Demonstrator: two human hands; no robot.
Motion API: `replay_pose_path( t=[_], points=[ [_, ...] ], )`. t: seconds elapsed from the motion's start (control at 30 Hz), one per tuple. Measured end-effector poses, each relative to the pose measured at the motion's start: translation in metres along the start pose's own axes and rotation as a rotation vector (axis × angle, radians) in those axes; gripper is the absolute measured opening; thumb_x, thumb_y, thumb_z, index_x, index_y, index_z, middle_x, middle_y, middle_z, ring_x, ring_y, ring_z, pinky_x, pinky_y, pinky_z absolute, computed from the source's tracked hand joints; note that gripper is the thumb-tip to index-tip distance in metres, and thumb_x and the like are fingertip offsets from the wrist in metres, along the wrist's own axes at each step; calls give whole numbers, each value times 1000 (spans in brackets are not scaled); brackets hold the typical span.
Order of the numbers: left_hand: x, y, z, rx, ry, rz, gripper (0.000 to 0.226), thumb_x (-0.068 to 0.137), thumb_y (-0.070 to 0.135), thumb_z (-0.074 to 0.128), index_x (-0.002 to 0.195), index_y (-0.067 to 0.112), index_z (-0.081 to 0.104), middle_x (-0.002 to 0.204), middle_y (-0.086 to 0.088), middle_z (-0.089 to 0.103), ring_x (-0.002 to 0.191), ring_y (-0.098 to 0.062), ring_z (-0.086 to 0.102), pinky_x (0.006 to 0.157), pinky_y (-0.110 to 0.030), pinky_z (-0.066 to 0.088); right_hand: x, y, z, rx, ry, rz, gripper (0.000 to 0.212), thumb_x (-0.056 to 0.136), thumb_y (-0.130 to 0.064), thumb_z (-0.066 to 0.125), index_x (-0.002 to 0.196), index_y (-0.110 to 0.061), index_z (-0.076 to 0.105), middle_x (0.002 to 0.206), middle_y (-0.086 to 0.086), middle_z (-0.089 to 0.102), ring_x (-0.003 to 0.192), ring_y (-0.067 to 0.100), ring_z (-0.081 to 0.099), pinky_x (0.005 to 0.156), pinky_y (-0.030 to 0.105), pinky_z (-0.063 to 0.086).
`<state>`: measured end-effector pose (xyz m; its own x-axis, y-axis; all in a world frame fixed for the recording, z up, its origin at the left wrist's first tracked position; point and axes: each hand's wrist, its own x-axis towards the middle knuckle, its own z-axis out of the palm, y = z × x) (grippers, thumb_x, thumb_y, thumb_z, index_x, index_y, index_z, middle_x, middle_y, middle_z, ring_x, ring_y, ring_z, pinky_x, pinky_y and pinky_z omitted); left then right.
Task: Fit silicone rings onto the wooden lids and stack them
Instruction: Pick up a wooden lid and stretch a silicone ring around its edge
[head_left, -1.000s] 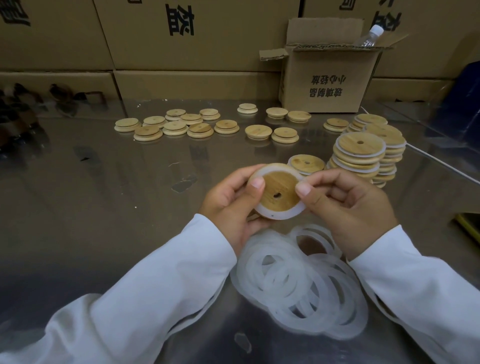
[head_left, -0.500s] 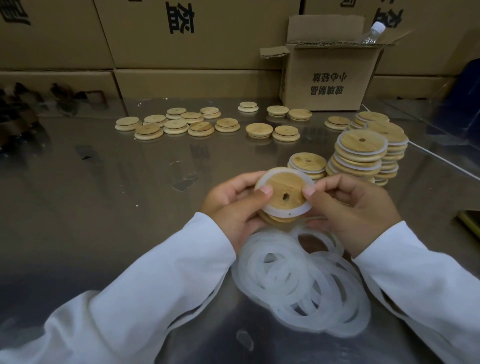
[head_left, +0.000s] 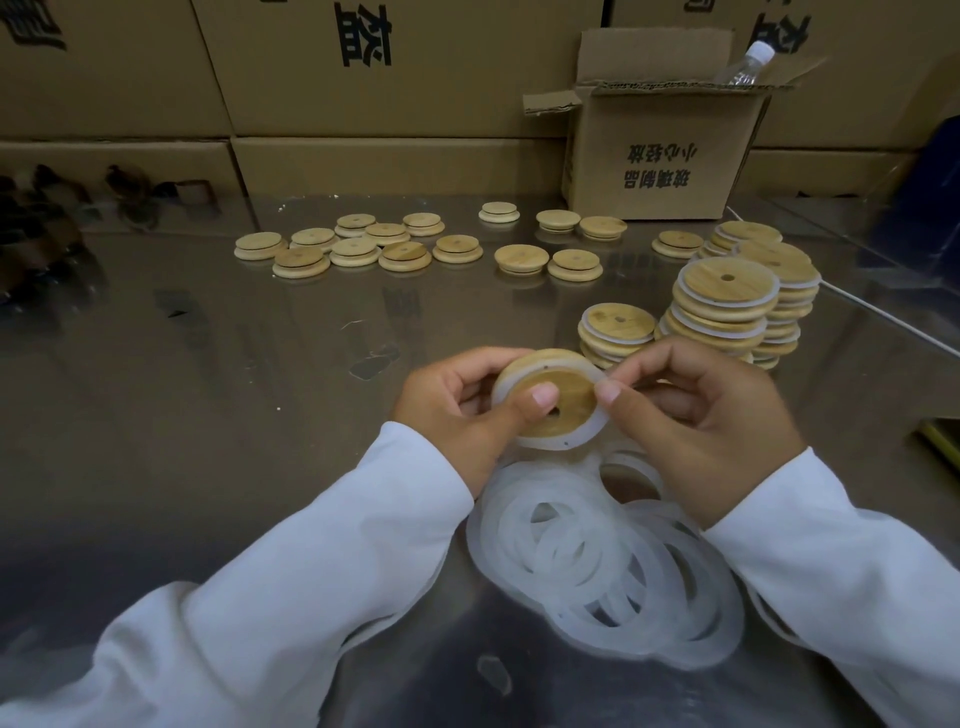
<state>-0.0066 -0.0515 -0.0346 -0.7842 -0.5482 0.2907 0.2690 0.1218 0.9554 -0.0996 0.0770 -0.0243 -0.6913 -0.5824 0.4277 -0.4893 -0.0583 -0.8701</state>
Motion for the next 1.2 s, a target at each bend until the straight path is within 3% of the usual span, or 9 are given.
replay_pose_path(
  t=[0.37,0.57,0.73,0.87,1.03,1.2],
  points=[
    [2,3,2,-28,-3,3,27,61,24,65,87,19,66,77,6,70,70,-5,66,61,-14,50,6,0,-9,-154,-37,-86,17,80,-12,63,72,-26,62,70,-12,63,72,2,59,68,8,46],
    [3,1,1,-116,-2,-68,30,59,26,66,88,18,67,83,-1,71,81,-18,66,79,-40,55,7,-2,-9,-90,-23,-68,13,79,-13,64,71,-23,64,68,-8,65,69,8,60,68,13,48],
    [1,-2,1,-224,-30,-158,30,58,22,67,87,14,67,78,-3,72,74,-16,69,66,-33,59,6,-3,-7,100,-18,-21,13,76,-8,65,69,-20,65,63,-7,66,61,7,60,63,15,51],
    [2,-1,2,-260,3,-185,31,57,20,67,86,11,65,74,-3,71,69,-16,69,60,-29,57,2,-3,-3,166,-2,9,6,68,-22,67,71,-17,65,63,-5,66,61,8,60,62,16,52],
    [2,-2,3,-259,15,-165,33,52,17,68,83,8,62,74,-6,70,69,-18,67,65,-28,57,3,1,0,139,11,18,13,77,-8,65,69,-17,63,61,-9,66,60,5,61,62,13,50],
    [2,-3,6,-198,2,-140,32,51,15,67,81,7,59,79,-11,66,74,-24,63,72,-31,55,3,3,-1,-3,48,15,15,80,-12,63,68,-21,60,61,-15,64,63,1,59,64,12,48]
  ],
)
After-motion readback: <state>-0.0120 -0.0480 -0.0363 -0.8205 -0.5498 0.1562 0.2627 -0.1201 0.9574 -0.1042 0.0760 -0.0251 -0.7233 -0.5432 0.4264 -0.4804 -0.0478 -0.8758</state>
